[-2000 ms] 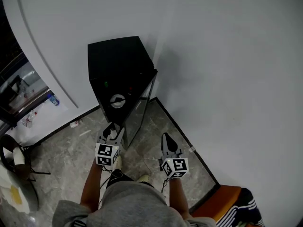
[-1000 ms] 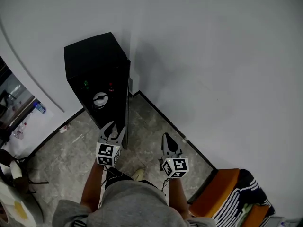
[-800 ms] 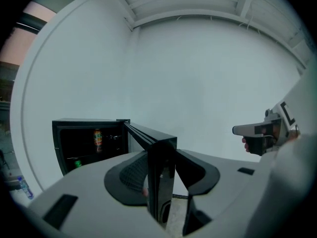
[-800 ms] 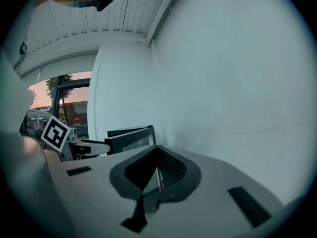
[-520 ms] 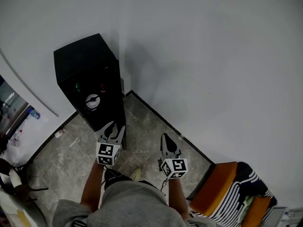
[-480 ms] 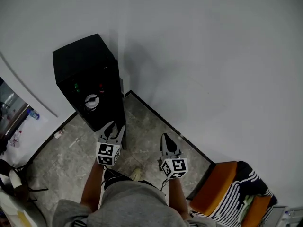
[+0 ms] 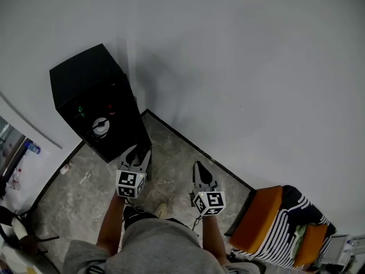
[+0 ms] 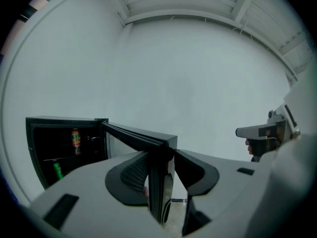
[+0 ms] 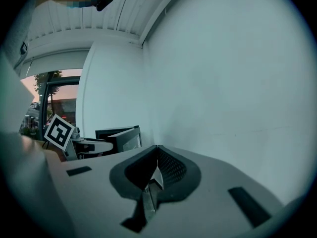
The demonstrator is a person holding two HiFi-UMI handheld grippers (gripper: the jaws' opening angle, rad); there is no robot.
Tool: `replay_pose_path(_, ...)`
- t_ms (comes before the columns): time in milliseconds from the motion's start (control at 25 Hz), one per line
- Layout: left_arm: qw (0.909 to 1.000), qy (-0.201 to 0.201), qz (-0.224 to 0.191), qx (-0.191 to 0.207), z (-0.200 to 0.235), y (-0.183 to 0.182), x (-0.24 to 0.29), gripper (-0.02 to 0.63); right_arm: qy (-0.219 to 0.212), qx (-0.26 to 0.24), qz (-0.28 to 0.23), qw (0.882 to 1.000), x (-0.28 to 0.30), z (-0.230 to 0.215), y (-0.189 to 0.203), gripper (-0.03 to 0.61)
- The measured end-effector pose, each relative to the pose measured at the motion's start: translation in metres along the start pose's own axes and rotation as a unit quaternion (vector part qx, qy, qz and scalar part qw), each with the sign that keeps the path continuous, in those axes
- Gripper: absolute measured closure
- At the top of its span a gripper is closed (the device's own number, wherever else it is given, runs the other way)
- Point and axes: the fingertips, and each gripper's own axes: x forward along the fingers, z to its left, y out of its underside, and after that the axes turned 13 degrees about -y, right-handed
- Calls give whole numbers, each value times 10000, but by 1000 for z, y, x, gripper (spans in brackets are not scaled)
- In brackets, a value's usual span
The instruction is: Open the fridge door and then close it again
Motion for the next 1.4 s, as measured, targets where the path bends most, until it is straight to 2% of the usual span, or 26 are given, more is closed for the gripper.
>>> replay_pose_path(880, 9991, 390, 160, -50, -44, -8, 43, 453, 621, 130, -10, 9980, -29, -45, 4, 554)
replay_pose_path(1400, 9989, 444, 170, 20, -55, -9, 55, 453, 742, 178, -12, 9971, -35, -59, 7, 554)
